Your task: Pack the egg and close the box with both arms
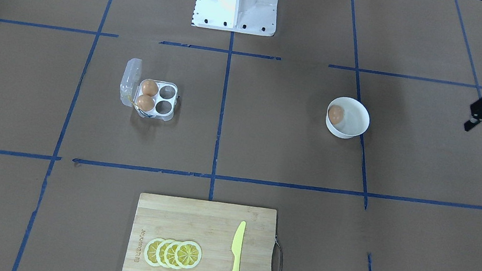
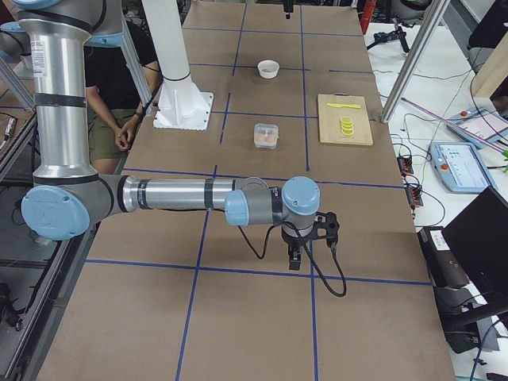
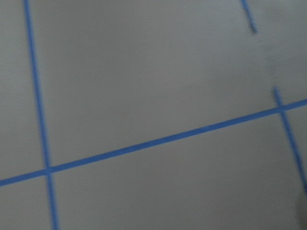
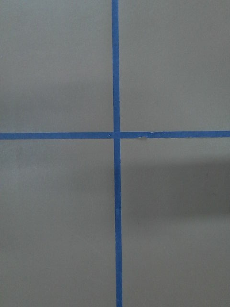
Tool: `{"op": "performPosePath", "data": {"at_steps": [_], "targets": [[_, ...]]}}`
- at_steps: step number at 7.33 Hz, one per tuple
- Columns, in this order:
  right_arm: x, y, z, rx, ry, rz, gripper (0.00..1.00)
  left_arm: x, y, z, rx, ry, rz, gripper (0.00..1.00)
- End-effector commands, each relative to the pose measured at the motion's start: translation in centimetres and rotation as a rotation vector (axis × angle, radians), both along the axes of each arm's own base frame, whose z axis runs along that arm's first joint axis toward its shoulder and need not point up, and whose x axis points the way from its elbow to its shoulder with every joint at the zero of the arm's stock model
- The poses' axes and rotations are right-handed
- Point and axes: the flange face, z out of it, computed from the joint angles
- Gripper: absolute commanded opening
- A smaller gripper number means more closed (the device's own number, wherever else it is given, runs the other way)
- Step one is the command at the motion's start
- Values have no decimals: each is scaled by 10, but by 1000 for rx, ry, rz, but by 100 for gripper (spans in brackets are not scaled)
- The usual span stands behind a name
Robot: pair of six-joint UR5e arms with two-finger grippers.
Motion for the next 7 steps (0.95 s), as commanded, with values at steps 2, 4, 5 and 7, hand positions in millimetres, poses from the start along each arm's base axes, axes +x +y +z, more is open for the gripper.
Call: {"op": "performPosePath", "data": {"at_steps": [2,4,5,7], "targets": [[0,1,9,-16,-7,3,100,121,67,-40,-104,116,-75,100],[-1,0,7,-13,-13,2,100,154,66,-30,-129,101,-52,97],[-1,0,7,-13,-20,1,100,165,58,-31,-128,97,-52,93],[-1,2,9,-15,-22,0,100,186,56,-27,-114,77,-53,89]]}}
